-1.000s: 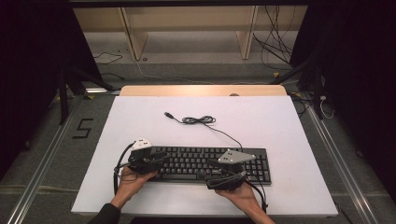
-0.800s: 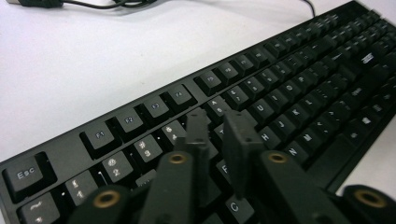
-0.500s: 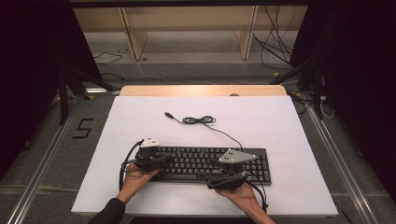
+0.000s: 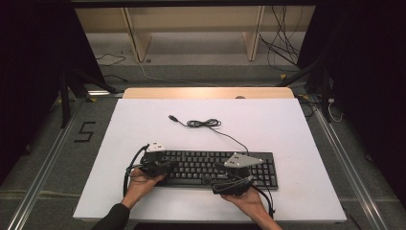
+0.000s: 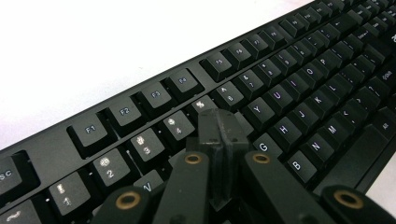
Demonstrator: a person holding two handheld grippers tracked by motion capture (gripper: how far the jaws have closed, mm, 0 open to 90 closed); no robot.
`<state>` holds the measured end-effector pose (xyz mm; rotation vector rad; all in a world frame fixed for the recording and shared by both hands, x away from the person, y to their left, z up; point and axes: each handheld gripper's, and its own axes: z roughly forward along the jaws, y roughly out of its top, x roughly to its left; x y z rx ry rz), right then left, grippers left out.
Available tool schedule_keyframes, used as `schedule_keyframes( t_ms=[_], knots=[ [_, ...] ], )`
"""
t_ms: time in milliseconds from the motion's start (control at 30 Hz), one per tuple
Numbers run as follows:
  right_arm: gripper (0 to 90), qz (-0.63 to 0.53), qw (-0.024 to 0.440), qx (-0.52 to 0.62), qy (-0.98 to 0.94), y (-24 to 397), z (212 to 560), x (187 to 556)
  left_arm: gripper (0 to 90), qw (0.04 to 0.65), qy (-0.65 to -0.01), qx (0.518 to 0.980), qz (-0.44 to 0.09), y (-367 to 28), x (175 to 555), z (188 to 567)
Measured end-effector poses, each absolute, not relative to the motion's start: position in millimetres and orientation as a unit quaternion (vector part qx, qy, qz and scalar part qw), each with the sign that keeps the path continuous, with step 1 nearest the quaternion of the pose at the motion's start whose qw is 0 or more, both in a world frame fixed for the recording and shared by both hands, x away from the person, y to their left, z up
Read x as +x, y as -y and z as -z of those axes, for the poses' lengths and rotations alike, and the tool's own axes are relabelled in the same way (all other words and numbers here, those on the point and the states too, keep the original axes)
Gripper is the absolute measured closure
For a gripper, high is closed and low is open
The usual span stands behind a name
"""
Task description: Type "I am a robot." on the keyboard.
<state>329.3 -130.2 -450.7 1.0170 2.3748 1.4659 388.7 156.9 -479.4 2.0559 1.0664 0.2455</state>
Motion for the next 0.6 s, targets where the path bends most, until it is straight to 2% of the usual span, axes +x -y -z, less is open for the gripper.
schedule_keyframes(
  t_ms=[200,367,600],
  knots=[
    [32.8,-0.491,0.086,0.342,-0.796,131,451,330,88.4,0.405,-0.422,0.805,-0.101,-157,387,476],
    [33.3,-0.49,0.087,0.344,-0.796,130,451,332,77.9,0.422,-0.431,0.791,-0.107,-165,384,468],
    [39.4,-0.481,0.087,0.346,-0.801,125,452,336,55.4,0.447,-0.436,0.775,-0.096,-175,375,460]
  ],
)
